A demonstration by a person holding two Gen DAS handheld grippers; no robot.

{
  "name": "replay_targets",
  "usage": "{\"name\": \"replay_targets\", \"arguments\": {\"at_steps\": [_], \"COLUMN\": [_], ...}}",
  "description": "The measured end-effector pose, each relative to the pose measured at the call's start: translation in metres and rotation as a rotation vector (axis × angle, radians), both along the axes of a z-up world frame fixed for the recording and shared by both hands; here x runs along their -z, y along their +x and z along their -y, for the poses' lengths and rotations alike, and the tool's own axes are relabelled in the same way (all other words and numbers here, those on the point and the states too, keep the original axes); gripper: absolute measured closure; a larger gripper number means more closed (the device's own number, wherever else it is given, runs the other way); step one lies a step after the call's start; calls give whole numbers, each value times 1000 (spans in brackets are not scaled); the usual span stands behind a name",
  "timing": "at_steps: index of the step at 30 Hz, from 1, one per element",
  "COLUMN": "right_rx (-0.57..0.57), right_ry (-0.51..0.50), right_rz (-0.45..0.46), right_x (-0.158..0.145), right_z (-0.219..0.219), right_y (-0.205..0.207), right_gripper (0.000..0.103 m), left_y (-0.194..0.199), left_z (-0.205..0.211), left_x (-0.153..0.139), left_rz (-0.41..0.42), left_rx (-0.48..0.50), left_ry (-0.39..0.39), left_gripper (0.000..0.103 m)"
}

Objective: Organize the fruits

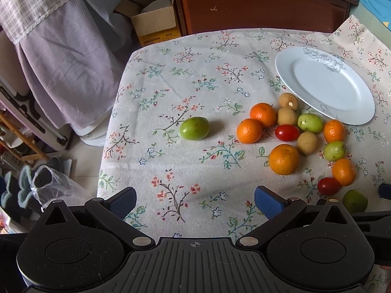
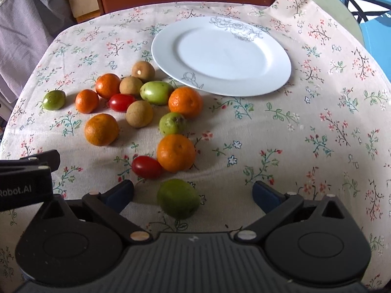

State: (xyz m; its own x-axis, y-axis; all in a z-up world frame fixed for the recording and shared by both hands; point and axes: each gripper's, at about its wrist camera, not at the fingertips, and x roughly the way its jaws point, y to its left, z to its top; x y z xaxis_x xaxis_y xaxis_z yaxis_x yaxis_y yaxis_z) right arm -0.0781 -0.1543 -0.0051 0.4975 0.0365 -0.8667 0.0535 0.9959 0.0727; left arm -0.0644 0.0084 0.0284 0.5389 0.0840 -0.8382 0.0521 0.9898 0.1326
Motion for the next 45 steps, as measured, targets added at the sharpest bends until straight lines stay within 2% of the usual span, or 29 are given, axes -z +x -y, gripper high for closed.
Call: {"name": "replay_targets", "arguments": {"at_steps": [6,11,18,26,30,35,45], "right_rx": [9,13,71,141,134,127,118], "right_ry": [-13,-23,-25,-36,-63,-107,-99], "right_rz": [13,-12,-21,50,82,66,52], "right_x": [1,-1,-1,-15,-25,-28,-29], "right_z": [-1,-1,1,12,11,4,2], "right_y": [-3,0,-3,-8,-10,-9,-10], "right_gripper": [1,1,1,1,1,1,1], "left_y": [0,2,3,4,4,4,2], "left_z": [-3,-5,-7,-14,-16,-14,-12], "left_x": [2,2,-1,-5,-6,-6,-6], "left_rz": [-14,-28,-26,-18,-14,-12,-15], "left_rx": [-17,-30,-46,-76,-74,-68,-52], "left_ry": [0,-22,-55,-75,-79,-71,-59], "left_gripper": [0,0,0,0,0,0,0]}}
